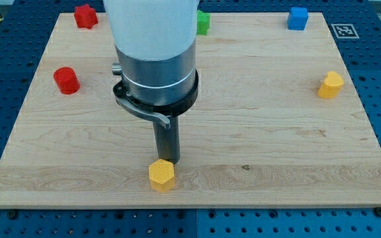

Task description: Move the yellow hexagon to the bottom left corner of the board

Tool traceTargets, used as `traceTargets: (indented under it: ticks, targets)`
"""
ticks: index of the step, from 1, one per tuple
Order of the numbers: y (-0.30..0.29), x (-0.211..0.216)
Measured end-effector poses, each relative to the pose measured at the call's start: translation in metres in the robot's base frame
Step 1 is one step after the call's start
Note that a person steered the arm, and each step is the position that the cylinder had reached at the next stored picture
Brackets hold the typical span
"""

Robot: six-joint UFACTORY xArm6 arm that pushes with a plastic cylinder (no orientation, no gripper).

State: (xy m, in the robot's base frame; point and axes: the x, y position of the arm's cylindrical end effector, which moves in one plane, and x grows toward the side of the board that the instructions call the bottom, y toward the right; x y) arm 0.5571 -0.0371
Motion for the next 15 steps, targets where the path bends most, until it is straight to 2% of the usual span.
traceTargets:
  ticks: [1,2,3,5,6,7,8,9,11,12,13,15]
  targets:
    - [0.035,0.004]
    - [0.038,0.012]
    - [0.013,0.03]
    - [-0.038,0.028]
    - [-0.044,0.028]
    - [-0.012,0.029]
    - [-0.013,0.054]
    - [-0.027,0.062]
    - [-0.099,0.037]
    - [-0.092,0.028]
    - [-0.099,-0.004]
    - [-0.139,-0.004]
